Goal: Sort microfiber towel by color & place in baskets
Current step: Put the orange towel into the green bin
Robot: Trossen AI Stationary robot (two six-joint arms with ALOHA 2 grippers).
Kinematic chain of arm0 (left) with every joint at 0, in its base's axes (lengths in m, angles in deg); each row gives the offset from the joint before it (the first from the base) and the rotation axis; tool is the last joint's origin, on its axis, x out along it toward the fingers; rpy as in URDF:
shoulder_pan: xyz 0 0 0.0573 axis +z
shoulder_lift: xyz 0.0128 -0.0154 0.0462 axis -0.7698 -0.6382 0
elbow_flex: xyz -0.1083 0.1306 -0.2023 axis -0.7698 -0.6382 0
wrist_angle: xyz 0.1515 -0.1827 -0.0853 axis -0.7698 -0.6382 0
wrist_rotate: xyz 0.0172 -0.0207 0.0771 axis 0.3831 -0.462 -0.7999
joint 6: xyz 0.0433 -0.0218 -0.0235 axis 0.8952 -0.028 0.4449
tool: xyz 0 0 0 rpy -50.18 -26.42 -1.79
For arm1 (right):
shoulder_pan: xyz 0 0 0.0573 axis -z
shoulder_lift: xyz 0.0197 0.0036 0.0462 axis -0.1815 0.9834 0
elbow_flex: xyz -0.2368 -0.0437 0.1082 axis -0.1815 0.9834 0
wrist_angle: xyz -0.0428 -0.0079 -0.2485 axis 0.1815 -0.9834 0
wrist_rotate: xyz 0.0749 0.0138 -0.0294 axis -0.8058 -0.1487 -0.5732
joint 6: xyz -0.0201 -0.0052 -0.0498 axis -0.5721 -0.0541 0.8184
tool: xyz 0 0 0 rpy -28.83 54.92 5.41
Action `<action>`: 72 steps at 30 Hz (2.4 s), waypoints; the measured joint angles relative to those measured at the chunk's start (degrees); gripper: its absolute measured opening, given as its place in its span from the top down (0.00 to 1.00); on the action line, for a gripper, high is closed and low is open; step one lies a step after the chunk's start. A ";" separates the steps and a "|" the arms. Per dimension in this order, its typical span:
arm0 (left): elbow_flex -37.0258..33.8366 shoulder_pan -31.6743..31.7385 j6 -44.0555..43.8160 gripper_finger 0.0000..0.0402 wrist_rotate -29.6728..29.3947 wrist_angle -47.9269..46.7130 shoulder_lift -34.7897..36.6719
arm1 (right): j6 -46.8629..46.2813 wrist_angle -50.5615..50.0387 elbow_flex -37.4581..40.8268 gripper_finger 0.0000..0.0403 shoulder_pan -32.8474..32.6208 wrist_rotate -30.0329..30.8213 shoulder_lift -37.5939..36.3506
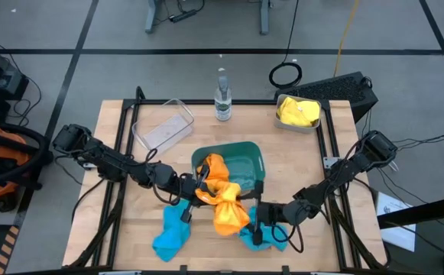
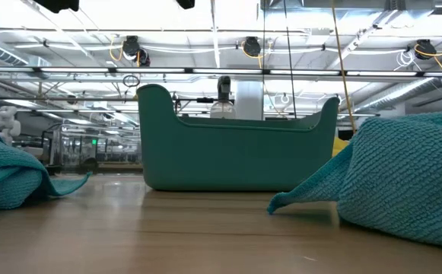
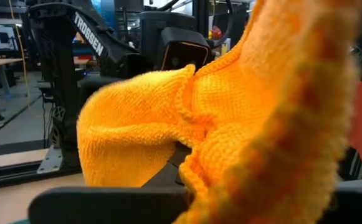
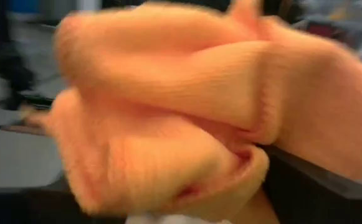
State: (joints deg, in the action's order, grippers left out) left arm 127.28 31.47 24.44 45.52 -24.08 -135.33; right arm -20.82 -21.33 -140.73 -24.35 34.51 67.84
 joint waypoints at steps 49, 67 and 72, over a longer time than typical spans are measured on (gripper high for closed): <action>0.11 0.09 -2.23 0.48 1.03 -5.18 0.13 | 2.65 1.90 0.13 0.94 6.84 -3.66 0.04; 0.02 -0.72 -12.80 0.17 -28.21 -46.84 11.35 | -18.80 -35.91 -0.02 0.96 11.59 12.01 -9.77; -0.02 -2.49 -14.27 0.17 -28.97 -49.22 12.41 | -28.18 -40.95 0.00 0.96 19.04 1.16 -7.56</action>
State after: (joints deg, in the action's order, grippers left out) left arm 127.25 28.97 10.17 16.54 -73.30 -122.92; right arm -49.00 -62.28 -140.73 -5.30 35.67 60.28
